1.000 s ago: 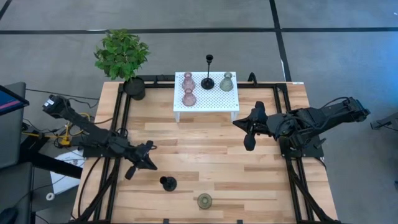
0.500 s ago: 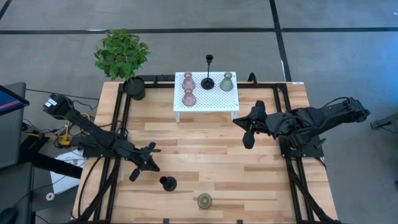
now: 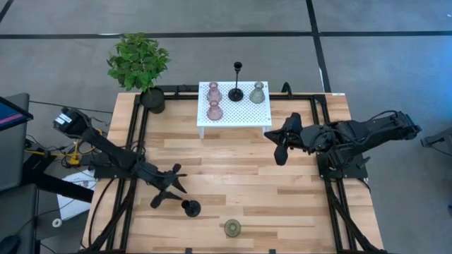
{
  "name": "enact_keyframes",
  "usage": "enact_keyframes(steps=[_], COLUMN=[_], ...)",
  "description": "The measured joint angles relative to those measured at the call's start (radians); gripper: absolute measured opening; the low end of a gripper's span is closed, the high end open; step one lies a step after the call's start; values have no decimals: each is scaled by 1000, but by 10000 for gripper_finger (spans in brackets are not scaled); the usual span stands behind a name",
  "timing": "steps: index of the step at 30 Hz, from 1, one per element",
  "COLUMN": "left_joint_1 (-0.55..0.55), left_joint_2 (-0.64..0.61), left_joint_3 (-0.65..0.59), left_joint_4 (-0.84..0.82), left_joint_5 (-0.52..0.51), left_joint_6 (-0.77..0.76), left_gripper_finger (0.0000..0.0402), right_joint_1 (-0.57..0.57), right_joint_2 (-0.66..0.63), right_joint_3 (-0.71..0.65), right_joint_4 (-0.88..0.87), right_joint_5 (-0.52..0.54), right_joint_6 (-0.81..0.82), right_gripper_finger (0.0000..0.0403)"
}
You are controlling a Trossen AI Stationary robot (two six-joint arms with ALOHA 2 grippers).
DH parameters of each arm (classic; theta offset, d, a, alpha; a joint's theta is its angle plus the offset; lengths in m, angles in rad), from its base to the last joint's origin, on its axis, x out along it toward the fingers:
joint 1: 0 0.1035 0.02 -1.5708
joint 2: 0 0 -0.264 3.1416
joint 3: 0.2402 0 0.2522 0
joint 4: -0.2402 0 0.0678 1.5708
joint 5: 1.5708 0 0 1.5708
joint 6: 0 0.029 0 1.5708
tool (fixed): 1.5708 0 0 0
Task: Pick & Place candle stick holders
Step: Put the black candle holder on the shelf
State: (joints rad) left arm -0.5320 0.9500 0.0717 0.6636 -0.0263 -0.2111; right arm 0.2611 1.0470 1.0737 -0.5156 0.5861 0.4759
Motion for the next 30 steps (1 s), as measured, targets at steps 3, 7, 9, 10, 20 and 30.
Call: enact_keyframes(steps=[3, 7, 9, 10, 20, 30], left_joint_1=[0, 0, 0, 0, 0, -1], left_joint_2=[42, 110, 147, 164, 364, 470], left_joint_3=[24, 64, 85, 98, 180, 237], left_joint_4=[15, 27, 29, 34, 45, 119], left_joint_5=[26, 55, 57, 57, 57, 100], left_joint_6=[32, 77, 79, 79, 64, 19], left_gripper_finger=[169, 195, 204, 207, 202, 154], right_joint_1=[0, 0, 0, 0, 0, 0], right_joint_2=[0, 0, 0, 0, 0, 0], right_joint_3=[0, 0, 0, 0, 0, 0], right_joint_4=[0, 0, 0, 0, 0, 0], right_joint_5=[-2, -2, -2, -2, -2, -2], right_joint_6=[-2, -3, -3, -3, -4, -13], right_gripper_finger=[0, 0, 0, 0, 0, 0])
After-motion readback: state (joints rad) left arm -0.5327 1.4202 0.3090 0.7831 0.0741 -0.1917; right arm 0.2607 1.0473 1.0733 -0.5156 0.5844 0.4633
